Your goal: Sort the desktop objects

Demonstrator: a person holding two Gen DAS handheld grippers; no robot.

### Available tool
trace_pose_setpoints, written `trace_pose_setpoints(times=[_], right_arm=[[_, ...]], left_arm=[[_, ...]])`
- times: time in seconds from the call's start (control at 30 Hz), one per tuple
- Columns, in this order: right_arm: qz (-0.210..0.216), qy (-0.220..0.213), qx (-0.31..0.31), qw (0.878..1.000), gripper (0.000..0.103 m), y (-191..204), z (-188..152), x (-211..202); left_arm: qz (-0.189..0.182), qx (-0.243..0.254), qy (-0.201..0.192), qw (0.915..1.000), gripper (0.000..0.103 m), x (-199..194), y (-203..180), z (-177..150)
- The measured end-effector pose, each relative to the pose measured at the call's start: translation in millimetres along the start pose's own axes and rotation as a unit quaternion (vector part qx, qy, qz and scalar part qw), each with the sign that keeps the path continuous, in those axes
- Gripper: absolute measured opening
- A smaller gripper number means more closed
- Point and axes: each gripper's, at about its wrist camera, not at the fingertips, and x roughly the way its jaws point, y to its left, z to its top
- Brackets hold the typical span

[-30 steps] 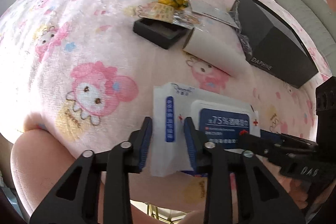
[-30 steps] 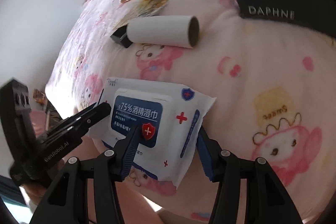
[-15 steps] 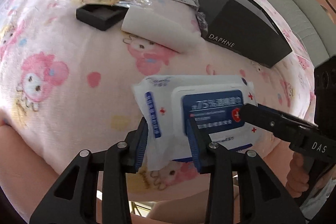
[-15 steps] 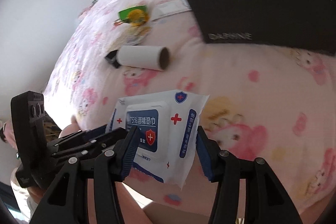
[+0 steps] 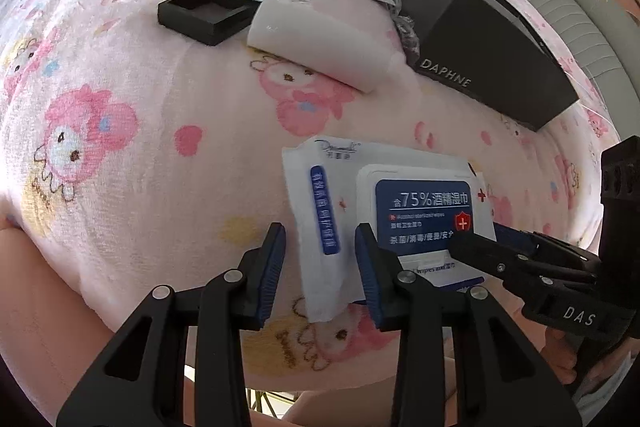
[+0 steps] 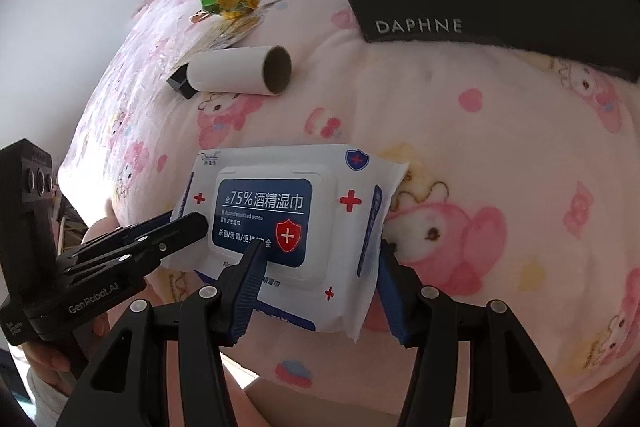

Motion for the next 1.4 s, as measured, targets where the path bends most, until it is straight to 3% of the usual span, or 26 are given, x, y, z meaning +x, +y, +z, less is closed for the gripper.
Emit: trace_pose_setpoints(times=[0.13,0.33,0.57,0.73,0.87,1.13,1.4], right_arm=[[-0.002,-0.005,-0.007,1.0,0.051,2.9,-0.8,-3.3],[-0.006,-0.015,-0.016,1.0,0.051,5.4,-1.6,-11.5],[-0.005,-0.034,-0.008,0.999,0.051,-4.0,-1.0,-33.0],[-0.003,-0.023,0.011,1.0,0.051,-17.0,-2.5,-26.7],[0.001,-0.017,0.015,1.0,0.051,-19.3,-4.2,-20.7],[0.01,-0.005,0.024,1.0,0.051,-24.1,-7.4,-9.4],[0.003,-0.059,0.016,0.998,0.051,-22.9,5.2,-57.4]], left_arm=[[0.012,0.035,-0.006,0.9993,0.042,-1.7,-21.4,-1.3],[-0.003,0.055,-0.003,0.9985,0.042,-2.0,-44.0,-3.1],[-0.017,0.055,0.008,0.9983,0.042,3.8,-53.1,-3.7],[-0.009,0.039,0.018,0.999,0.042,14.4,-43.3,-3.1],[-0.03,0.016,0.029,0.999,0.042,25.8,-34.0,-5.0],[-0.055,0.031,0.014,0.9979,0.042,18.1,-53.1,-1.9],[-0.085,0.064,-0.026,0.994,0.042,-15.8,-87.0,20.4]])
